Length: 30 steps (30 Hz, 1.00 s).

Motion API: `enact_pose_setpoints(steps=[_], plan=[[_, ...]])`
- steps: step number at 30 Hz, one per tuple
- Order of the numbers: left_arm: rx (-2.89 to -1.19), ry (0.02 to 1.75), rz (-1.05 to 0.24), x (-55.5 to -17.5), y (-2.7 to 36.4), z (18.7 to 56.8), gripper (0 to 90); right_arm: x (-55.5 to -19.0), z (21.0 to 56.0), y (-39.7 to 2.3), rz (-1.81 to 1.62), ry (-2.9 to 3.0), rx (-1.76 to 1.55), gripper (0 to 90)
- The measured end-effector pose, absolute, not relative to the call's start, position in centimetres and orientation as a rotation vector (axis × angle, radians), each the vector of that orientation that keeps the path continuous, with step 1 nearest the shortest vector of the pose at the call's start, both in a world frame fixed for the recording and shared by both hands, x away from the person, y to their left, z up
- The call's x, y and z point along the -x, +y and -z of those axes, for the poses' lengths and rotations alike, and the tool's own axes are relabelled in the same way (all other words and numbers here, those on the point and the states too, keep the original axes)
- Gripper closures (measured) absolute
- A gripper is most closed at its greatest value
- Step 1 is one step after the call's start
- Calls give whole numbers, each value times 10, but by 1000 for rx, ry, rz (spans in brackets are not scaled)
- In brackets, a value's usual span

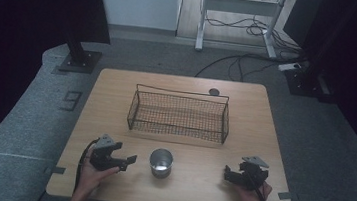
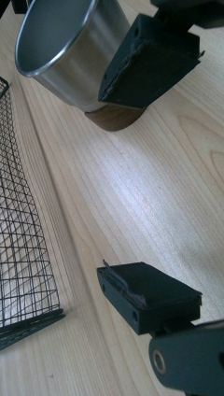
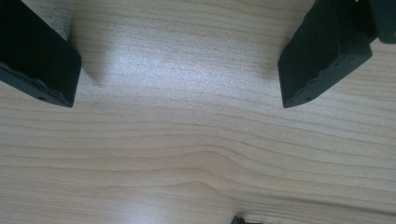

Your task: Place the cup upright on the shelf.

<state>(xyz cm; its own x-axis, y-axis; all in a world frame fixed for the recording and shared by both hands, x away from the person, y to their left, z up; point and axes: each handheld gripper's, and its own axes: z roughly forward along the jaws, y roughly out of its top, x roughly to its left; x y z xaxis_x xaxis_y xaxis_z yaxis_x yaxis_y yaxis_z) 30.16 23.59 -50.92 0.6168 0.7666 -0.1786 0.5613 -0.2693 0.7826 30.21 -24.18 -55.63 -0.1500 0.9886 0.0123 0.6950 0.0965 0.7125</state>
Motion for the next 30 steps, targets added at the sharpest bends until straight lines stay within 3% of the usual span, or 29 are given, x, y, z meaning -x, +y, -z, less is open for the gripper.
enact_pose_setpoints(steps=[30], plan=[[-1924,968,-275,-290,230,492,148,-301,556,-242,-810,1908,-1639,0]])
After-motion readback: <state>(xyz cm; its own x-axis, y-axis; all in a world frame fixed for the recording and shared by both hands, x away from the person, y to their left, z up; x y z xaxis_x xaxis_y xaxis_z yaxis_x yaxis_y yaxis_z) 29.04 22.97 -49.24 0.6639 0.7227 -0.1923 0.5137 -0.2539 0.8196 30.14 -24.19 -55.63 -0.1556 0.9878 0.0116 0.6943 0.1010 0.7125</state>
